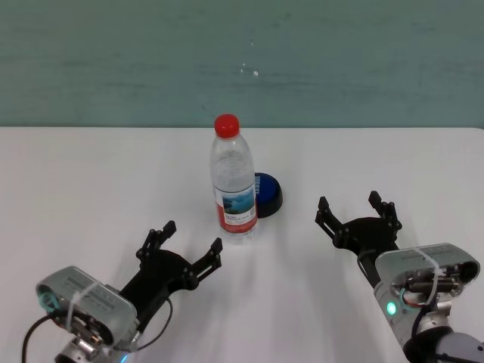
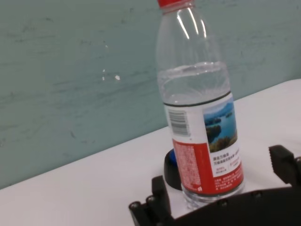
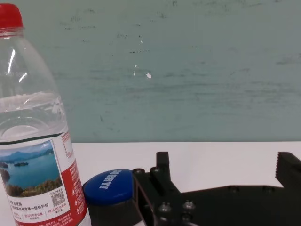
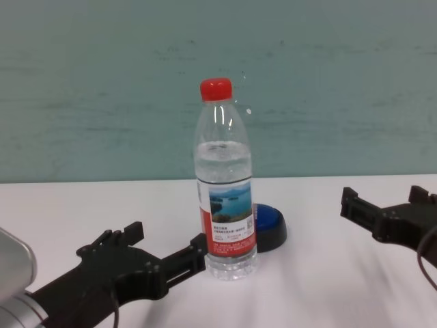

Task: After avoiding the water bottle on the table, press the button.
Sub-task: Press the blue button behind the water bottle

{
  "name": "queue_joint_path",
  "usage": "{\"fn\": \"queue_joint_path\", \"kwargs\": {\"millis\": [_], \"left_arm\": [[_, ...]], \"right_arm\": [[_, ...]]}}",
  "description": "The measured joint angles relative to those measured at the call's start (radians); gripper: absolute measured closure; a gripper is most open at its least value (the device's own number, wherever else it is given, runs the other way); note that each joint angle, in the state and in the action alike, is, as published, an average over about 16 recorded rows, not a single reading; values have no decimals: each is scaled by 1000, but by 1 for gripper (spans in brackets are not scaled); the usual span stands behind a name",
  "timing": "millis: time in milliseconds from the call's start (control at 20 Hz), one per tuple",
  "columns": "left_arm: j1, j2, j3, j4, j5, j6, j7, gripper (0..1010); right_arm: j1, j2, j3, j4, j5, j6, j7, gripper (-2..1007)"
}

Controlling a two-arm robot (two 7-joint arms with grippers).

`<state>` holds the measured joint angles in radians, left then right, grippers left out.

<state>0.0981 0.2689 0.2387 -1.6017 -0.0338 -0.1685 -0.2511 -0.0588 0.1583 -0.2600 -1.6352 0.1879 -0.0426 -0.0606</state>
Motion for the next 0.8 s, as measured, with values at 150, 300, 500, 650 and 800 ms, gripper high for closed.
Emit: {"fn": "queue_joint_path", "kwargs": {"millis": [150,300,500,650,800], "left_arm": [[0,0,0,0,0,0,0,10],[0,0,0,0,-1,0,0,10],[0,0,0,0,-1,0,0,10],[0,0,0,0,-1,-1,0,10],[0,0,0,0,-1,-1,0,10]], "right_arm": [[0,0,0,0,0,0,0,2],[0,0,0,0,0,0,0,2],[0,0,0,0,0,0,0,2],[0,0,0,0,0,0,0,2],[0,0,0,0,0,0,0,2]]}}
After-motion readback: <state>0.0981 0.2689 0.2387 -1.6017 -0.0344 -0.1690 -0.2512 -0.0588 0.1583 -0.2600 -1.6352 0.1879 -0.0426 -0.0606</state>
